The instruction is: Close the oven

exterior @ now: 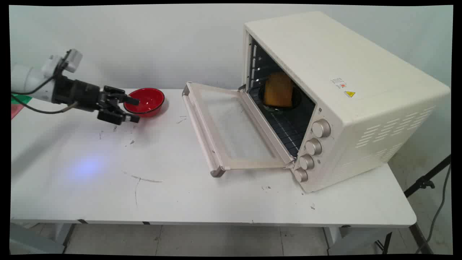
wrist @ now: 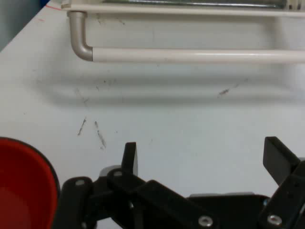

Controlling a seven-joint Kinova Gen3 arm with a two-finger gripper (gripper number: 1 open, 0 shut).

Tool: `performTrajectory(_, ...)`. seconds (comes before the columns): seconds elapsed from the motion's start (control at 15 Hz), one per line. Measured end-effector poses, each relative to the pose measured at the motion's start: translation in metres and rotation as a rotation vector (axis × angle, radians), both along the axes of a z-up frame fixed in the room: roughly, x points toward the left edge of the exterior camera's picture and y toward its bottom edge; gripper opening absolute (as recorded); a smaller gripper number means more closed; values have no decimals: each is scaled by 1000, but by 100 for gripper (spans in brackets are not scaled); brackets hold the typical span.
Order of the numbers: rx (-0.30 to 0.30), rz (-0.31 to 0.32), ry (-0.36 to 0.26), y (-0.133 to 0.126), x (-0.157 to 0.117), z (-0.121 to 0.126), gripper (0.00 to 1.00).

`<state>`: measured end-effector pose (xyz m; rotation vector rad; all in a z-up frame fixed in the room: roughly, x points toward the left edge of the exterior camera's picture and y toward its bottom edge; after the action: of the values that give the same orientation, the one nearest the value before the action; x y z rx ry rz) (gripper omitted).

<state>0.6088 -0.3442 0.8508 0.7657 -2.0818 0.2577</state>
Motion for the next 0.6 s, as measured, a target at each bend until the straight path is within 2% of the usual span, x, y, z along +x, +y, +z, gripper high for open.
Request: performTrajectory(0.6,15,-3,-52,-35,-59,-29,100)
